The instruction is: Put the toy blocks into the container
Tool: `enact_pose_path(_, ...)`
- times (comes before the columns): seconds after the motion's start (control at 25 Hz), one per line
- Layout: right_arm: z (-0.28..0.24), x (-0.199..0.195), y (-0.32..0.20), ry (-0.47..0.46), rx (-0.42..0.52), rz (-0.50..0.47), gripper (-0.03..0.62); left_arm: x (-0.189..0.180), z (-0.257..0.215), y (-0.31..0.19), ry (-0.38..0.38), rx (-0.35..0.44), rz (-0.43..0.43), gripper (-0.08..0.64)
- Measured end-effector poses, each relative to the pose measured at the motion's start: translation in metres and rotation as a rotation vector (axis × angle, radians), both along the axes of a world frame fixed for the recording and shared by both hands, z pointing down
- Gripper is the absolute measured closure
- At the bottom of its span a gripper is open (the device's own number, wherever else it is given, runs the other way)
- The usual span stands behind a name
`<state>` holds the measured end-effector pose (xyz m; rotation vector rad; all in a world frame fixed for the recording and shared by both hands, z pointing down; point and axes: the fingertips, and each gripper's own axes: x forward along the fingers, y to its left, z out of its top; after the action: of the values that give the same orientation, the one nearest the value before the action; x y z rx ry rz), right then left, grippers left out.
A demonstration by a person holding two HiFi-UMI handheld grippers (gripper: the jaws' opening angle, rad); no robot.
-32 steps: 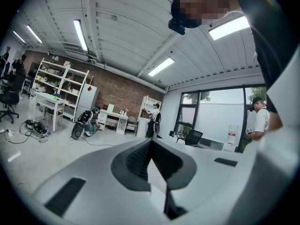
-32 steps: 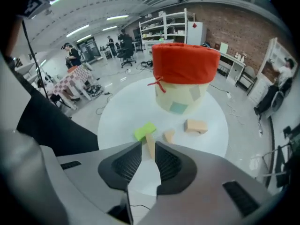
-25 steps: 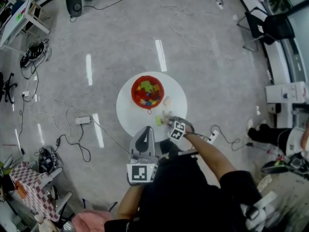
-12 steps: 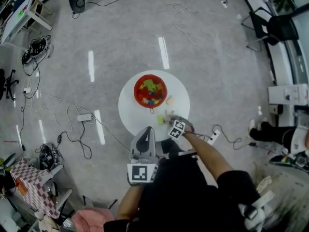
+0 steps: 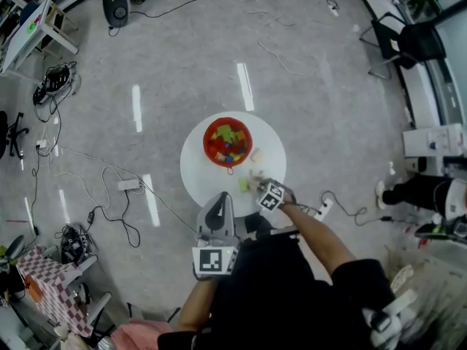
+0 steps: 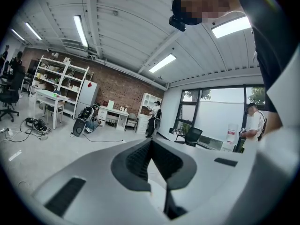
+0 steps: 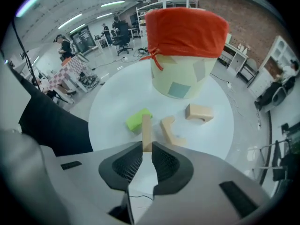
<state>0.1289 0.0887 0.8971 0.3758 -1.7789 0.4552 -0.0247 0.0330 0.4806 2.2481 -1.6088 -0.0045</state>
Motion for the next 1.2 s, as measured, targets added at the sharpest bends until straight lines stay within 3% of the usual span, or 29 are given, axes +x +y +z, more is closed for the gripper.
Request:
enact_pose_path(0.28, -0.074, -0.029, -0.018, -0.22, 0.049, 0.132, 0.534, -0.003, -0.006, -0.002, -0.003, 0.032, 0.005, 0.561)
enact_pose_path(0.48, -0.115, -0.037, -0.034, -0.298, 0.138, 0.18, 0.534, -0.004, -0.005, -0.003, -0.006, 0.034, 0.011, 0.561)
enact_pose_path(0.84, -0.206, -0.08, -0.085, -0.532, 0.332, 0.246, 0.534, -0.013, -0.016, -0.011, -0.006, 0.066, -0.01, 0.561)
enact_pose_path(1.0, -0.213, -0.091, -0.117, -0.562, 0.375, 0.314, 0.534, -0.018, -0.017, -0.011, -0.008, 0.059, -0.017, 0.561)
enact_pose_path(1.2, -0.197, -0.095, -0.145, -0.504, 0.364, 0.37, 0.534, -0.022, -0.018, -0.011, -0.017, 0.06, -0.023, 0.561)
